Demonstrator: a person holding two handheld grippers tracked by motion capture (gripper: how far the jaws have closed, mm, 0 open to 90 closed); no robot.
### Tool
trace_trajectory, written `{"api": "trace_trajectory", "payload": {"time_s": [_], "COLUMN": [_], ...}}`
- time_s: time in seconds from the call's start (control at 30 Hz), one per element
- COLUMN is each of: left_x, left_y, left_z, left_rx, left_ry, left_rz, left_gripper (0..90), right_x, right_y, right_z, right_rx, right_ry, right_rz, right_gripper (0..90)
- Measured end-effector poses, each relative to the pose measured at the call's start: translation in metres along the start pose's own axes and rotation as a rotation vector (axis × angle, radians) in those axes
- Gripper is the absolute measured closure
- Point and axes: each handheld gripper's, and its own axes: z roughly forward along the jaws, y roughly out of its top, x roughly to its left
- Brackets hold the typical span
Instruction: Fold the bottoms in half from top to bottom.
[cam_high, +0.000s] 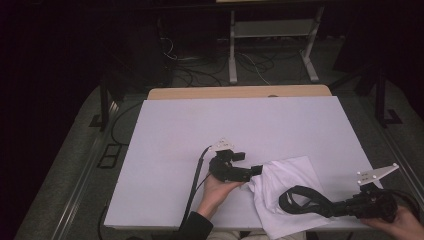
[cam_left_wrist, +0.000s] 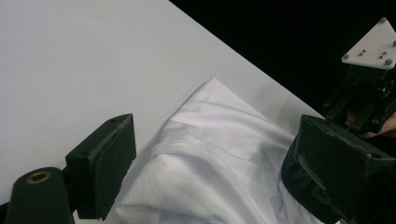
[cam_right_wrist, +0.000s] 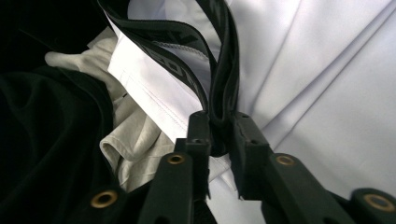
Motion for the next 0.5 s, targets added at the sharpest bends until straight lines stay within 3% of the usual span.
{"api": "trace_trajectory", "payload": {"time_s": [0.13, 0.23, 0.5], "left_x": [0.001, 0.001, 0.001], "left_y": [0.0, 0.0, 0.001], "left_z": [0.0, 0.0, -0.001], "left_rx": [0.0, 0.0, -0.009], "left_ry": [0.0, 0.001, -0.001], "left_rz": [0.001, 0.004, 0.003], "left_gripper": [11.6, 11.6, 11.6], "right_x": [0.001, 0.001, -0.005], "right_y": [0.004, 0.009, 0.031], "right_z": [0.002, 0.0, -0.009], "right_rx": [0.0, -0.022, -0.106], "right_ry": [-0.025, -0.016, -0.03], "right_rz": [-0.006, -0.007, -0.008], "right_gripper": [51.2, 43.7, 36.8]}}
